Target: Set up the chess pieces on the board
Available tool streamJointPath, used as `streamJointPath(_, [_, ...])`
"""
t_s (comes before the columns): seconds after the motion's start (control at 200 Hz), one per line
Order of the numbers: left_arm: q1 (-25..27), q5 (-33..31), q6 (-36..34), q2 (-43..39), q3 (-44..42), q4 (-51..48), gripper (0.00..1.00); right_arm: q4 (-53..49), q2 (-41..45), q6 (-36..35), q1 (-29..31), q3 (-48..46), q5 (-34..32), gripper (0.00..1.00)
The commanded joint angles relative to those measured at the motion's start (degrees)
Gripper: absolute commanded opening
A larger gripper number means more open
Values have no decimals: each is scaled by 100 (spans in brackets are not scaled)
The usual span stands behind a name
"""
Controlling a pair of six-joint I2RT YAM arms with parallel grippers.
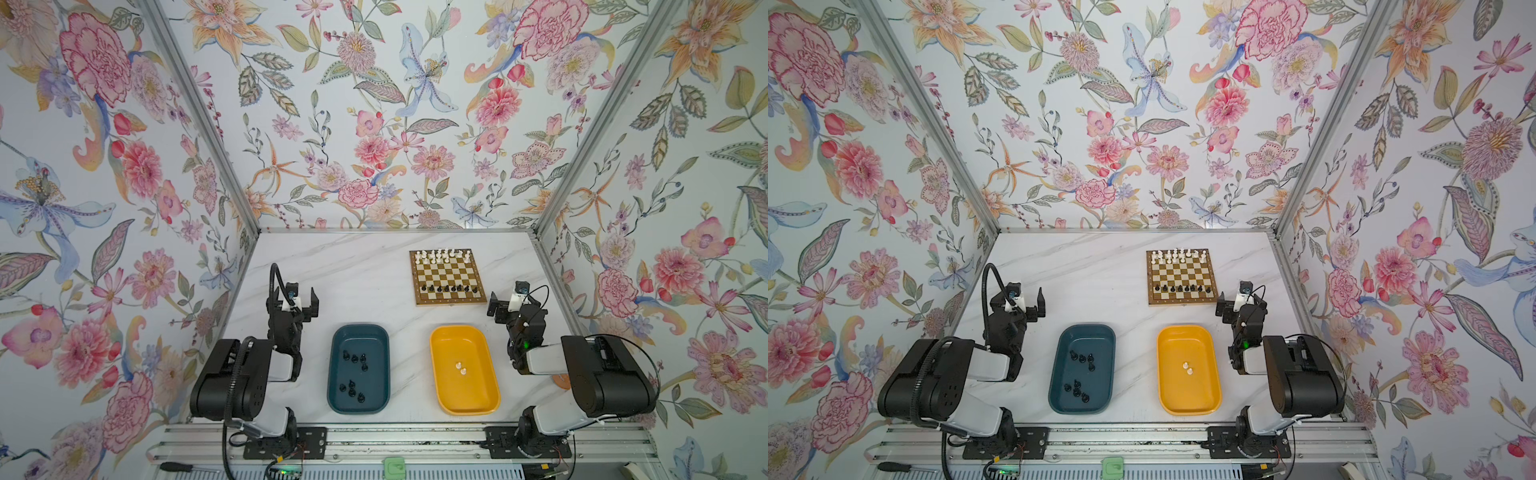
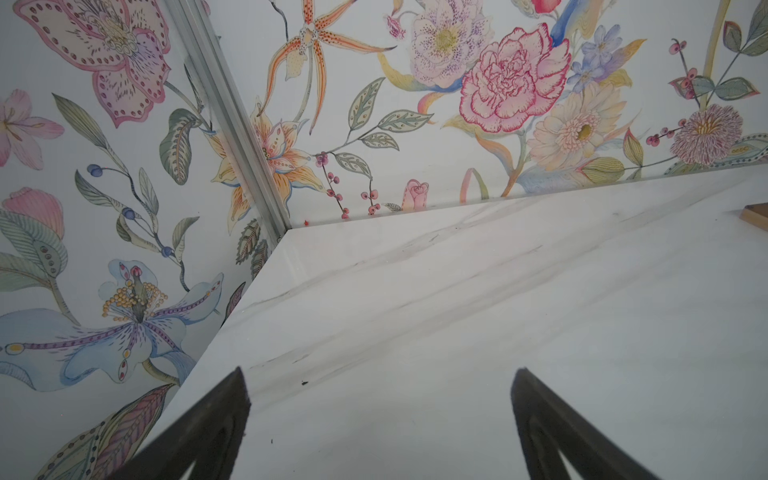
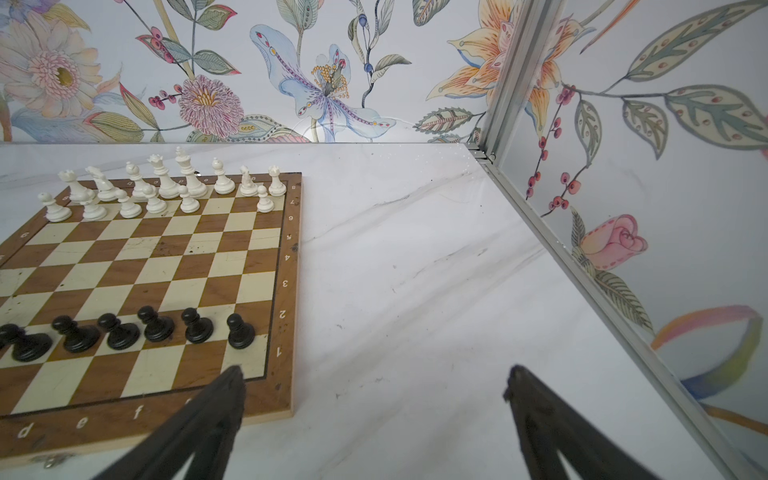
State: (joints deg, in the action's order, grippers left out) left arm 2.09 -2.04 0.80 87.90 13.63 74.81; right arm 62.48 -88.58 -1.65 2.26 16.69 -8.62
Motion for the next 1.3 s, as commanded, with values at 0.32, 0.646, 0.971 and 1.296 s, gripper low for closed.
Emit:
streamJointPath(0.32, [114,-279,-72,-540,336,-963,99,-1004,756,-296,571,351,-1214,99])
streamJointPath(0.646, [179,-413,-144,-1311,1054,-2454,99,-6943,1428,1330,612,3349,-1411,99])
streamJointPath(0.971, [672,-385,649,-2245,1877,-4482,99,-9213,1563,1705,1592,4413,-1517,94])
streamJointPath(1.296, [2041,-699,1375,-3109,2166,-6350,97,-11139,1603,2463,2609,5052,-779,77])
